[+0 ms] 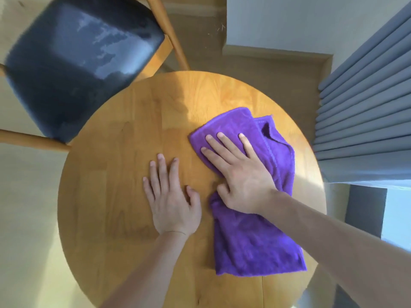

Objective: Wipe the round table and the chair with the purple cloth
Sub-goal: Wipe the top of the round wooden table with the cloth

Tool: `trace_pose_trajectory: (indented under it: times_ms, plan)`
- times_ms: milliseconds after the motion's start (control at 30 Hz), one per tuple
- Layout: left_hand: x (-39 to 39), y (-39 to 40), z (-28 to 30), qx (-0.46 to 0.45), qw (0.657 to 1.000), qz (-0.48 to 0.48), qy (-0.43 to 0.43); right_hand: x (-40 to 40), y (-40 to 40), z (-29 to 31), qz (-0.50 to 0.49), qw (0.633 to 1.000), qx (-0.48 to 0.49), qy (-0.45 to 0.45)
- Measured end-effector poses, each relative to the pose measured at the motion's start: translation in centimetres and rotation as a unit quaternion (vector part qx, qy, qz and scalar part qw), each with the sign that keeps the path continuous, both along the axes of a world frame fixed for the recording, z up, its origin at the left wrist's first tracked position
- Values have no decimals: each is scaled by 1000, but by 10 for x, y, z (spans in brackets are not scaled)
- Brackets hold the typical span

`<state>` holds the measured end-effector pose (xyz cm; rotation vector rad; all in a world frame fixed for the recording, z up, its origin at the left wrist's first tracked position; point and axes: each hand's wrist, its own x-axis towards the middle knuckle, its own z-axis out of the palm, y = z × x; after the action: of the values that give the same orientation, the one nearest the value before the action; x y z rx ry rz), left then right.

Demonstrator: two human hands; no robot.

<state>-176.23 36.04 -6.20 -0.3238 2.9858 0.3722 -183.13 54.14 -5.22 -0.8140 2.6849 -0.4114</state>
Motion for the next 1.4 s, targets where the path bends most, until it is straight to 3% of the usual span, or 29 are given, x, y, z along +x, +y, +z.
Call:
trace_pose_trajectory:
  times_ms: [100,233,367,433,600,700,800,933,1033,1100,1167,1233,1333,1400]
  plan:
    - [2,1,0,4,999,45,-10,-3,37,-1,36,999,3,1]
    - [0,1,-2,-8,999,40,-21,-36,39,2,-155,987,30,-4]
    - [-1,1,-2,-20,999,36,-13,-65,-21,3,-240,970,43,-5]
    - [-2,-1,-3,-18,999,38,2,-66,-45,3,-205,978,34,13]
    - [-3,-3,-2,-18,999,30,26,-47,-33,6,16,999,-34,-22]
    - [-27,-33,0,-30,998,-31,51,-46,9,5,29,997,-62,-40]
    - [-47,-59,1,-26,996,-74,43,-52,33,4,-99,995,-21,-17]
    - [-49,-57,2,-28,999,-36,15,-75,0,3,-291,957,16,-8]
    - [-51,-59,1,-35,999,-35,2,-88,-42,2,-351,936,15,-11]
    - [-51,-60,1,-38,999,-34,-2,-85,-62,1,-282,960,2,-3]
    - [-50,-59,1,-39,999,-34,-5,-75,-73,2,-150,988,-20,-1]
    - [-51,-59,2,-39,999,-31,-8,-66,-71,4,-55,997,-50,-22]
    - [-50,-59,2,-35,999,-29,-6,-59,-42,6,0,992,-104,-64]
    - [-50,-59,2,-30,999,-30,-8,-61,-15,4,-16,997,-69,-35]
